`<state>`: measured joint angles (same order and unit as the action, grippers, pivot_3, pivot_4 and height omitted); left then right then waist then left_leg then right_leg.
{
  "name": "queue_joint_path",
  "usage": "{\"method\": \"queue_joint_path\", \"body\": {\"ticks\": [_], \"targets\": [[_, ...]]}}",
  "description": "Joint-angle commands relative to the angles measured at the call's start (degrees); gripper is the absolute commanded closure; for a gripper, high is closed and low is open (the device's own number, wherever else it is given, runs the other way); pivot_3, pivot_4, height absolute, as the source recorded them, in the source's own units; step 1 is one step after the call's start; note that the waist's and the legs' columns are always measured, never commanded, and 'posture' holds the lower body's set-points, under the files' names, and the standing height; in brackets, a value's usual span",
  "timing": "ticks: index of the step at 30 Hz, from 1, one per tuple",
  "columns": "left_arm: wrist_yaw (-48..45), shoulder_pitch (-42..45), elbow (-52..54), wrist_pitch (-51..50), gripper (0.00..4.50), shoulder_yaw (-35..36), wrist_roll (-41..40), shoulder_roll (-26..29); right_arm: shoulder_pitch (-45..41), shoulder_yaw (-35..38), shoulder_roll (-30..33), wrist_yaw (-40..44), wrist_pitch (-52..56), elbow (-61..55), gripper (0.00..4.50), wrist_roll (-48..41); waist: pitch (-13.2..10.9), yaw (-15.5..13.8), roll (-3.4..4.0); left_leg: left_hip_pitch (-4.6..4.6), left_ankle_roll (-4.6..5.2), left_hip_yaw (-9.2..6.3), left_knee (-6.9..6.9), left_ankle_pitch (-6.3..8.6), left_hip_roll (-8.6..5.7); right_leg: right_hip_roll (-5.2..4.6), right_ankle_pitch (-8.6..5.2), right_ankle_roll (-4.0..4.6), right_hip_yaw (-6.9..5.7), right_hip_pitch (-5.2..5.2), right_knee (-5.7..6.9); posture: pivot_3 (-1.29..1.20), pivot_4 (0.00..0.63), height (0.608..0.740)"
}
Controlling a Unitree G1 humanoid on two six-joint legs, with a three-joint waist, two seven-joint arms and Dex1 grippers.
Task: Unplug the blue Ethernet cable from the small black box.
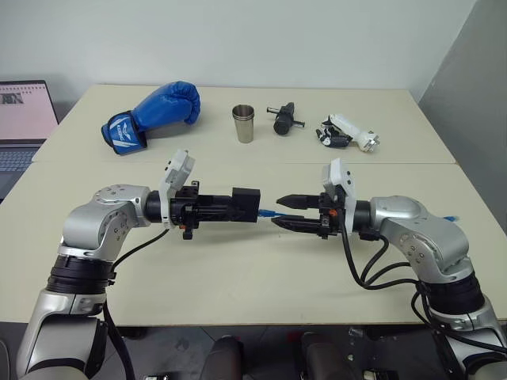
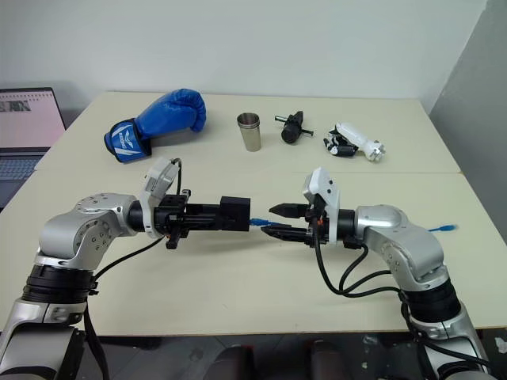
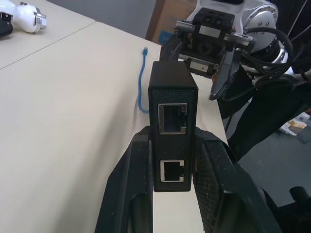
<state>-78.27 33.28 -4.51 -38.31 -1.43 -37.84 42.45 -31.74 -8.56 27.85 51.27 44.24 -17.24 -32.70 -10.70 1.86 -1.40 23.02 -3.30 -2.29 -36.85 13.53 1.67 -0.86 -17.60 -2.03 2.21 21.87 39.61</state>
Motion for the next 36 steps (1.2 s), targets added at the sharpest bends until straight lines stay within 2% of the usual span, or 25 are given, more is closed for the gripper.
{"method": "queue_joint_path", "body": {"ticks": [1, 5, 8, 11, 21, 36], "targets": [[-0.69, 0.96, 0.09, -0.8, 3.74, 2.72, -1.67, 0.36, -1.7, -0.11, -1.32, 0.68, -1.7, 1.98, 2.12, -0.06, 0.0, 0.02, 0.0, 0.0, 0.0, 0.01, 0.0, 0.0, 0.0, 0.01, 0.0, 0.0, 0.0, 0.02, 0.01, 0.0, 0.15, 0.74], [-1.05, 0.65, -0.57, -1.4, 3.74, 3.26, -1.74, 0.44, -2.22, 0.03, -1.79, 1.77, -1.83, 3.61, 2.12, -0.61, 0.0, 0.0, 0.0, 0.1, 0.0, 0.04, 0.01, 0.0, 0.01, 0.03, 0.0, 0.0, 0.01, 0.13, 0.01, 0.0, 0.15, 0.74], [-1.12, 0.88, -1.0, -1.56, 3.74, 3.38, -1.66, 0.3, -2.64, -0.02, -2.04, 2.29, -1.77, 4.5, 1.67, -0.75, 0.0, 0.0, 0.0, 0.23, 0.0, 0.04, -0.02, 0.0, 0.01, 0.03, 0.0, 0.01, 0.01, 0.25, 0.04, 0.0, 0.15, 0.74], [-1.19, 0.96, -1.12, -1.58, 3.74, 3.48, -1.62, 0.1, -3.34, 0.14, -2.99, 2.12, -0.91, 5.03, 0.91, -1.66, 0.0, 0.0, 0.0, 0.26, 0.0, 0.04, -0.02, 0.0, 0.02, 0.03, 0.0, 0.01, 0.0, 0.31, 0.08, 0.0, 0.15, 0.74], [-1.1, 1.48, -1.48, -2.28, 3.74, 3.89, -2.32, -0.64, -5.95, 0.52, -6.76, 1.04, 1.88, 10.6, 0.91, -2.65, 0.0, 0.01, 0.0, 0.31, 0.0, 0.03, -0.02, 0.0, 0.01, 0.03, 0.0, 0.01, 0.0, 0.38, 0.15, 0.0, 0.15, 0.74], [-0.4, 2.14, -1.82, -2.53, 3.74, 4.22, -2.05, -1.27, -6.83, 1.73, -8.29, 1.57, 4.11, 12.3, 0.91, -4.65, 0.0, 0.03, 0.0, 0.33, 0.0, 0.03, -0.04, 0.0, 0.01, 0.03, 0.0, 0.01, -0.01, 0.4, 0.17, 0.0, 0.15, 0.74]]}}
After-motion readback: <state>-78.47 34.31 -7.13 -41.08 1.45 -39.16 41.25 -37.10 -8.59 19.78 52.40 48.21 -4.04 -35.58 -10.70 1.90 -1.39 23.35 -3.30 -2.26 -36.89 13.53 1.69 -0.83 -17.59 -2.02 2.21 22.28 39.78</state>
